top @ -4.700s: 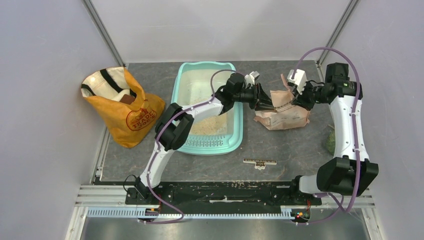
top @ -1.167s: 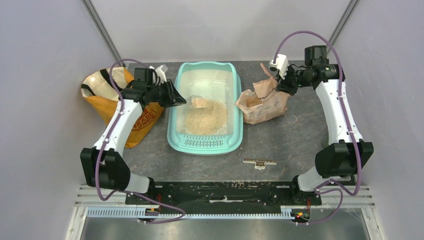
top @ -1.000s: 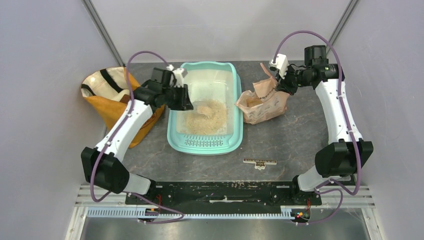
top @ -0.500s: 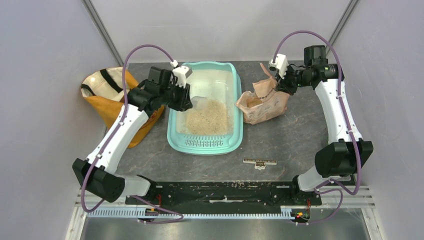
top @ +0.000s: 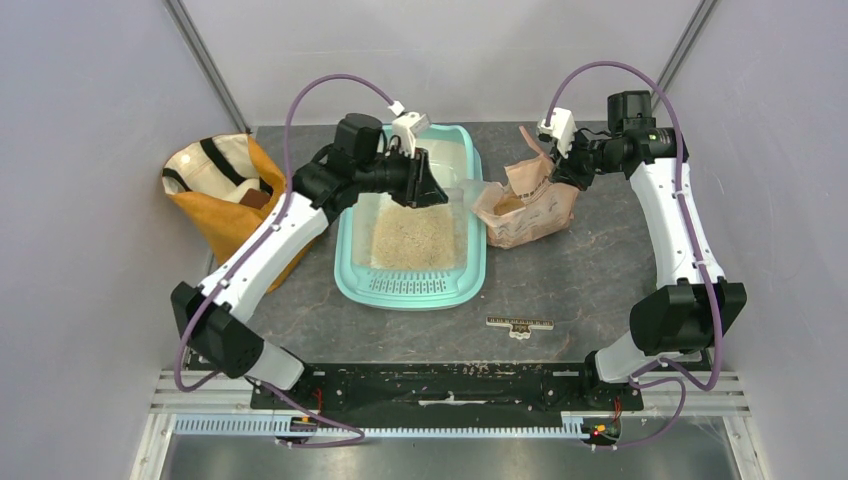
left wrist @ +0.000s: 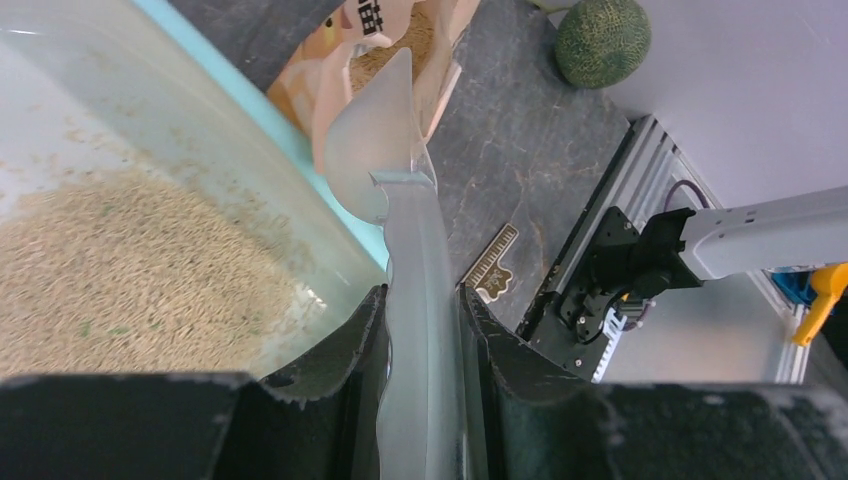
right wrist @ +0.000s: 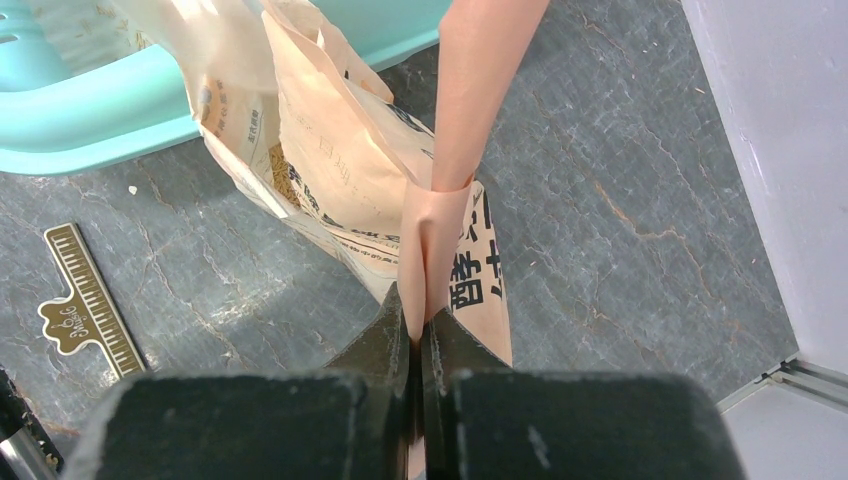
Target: Fill the litter box with clean litter
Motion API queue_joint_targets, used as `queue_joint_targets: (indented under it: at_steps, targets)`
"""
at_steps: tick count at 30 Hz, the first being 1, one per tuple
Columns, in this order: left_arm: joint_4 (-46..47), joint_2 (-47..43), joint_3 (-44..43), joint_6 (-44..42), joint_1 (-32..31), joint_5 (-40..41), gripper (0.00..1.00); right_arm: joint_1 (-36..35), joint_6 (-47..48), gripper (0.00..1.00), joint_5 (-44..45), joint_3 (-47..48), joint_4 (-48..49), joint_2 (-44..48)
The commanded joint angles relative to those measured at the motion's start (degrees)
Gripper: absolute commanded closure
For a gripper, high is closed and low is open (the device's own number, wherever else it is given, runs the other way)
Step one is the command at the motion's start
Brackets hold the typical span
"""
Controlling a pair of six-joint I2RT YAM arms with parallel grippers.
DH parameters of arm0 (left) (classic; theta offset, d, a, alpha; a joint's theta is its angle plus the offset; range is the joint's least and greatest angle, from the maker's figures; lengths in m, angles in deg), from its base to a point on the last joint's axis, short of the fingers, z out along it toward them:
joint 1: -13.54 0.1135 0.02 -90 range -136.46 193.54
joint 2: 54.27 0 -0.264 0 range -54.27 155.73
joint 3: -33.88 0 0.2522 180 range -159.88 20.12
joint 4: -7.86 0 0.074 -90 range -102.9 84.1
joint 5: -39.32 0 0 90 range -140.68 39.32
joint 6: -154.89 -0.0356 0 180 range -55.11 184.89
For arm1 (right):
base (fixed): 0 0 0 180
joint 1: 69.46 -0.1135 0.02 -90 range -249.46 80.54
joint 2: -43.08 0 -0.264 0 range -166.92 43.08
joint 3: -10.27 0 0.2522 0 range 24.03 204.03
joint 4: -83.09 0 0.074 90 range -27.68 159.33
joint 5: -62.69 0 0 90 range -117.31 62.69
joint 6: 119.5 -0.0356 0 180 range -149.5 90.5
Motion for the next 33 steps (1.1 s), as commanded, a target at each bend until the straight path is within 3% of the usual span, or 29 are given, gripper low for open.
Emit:
queue_joint_targets:
  at_steps: [1, 5, 27, 30, 33]
  targets:
    - [4.9, 3.9, -4.1, 4.5, -1.8, -2.0, 0.98, -1.1, -1.3, 1.00, -5.8, 2.2, 3.6, 3.6]
    - [3.9, 6.8, -5.8, 4.9, -2.5, -0.7, 0.98, -1.1, -1.5, 1.00, -5.9, 2.0, 3.6, 3.9]
    - [-14.4, 35.0, -35.5, 8.4, -17.1, 40.1, 0.98, -1.1, -3.1, 1.00, -8.4, 0.9, 7.1, 3.9]
    - [-15.4, 36.8, -35.7, 10.2, -17.1, 41.1, 0.98, -1.1, -3.1, 1.00, -9.0, 0.7, 7.1, 3.8]
    - [-15.5, 38.0, -34.8, 11.4, -16.9, 37.0, 0.98, -1.1, -3.3, 1.00, -9.4, 0.8, 7.1, 3.4]
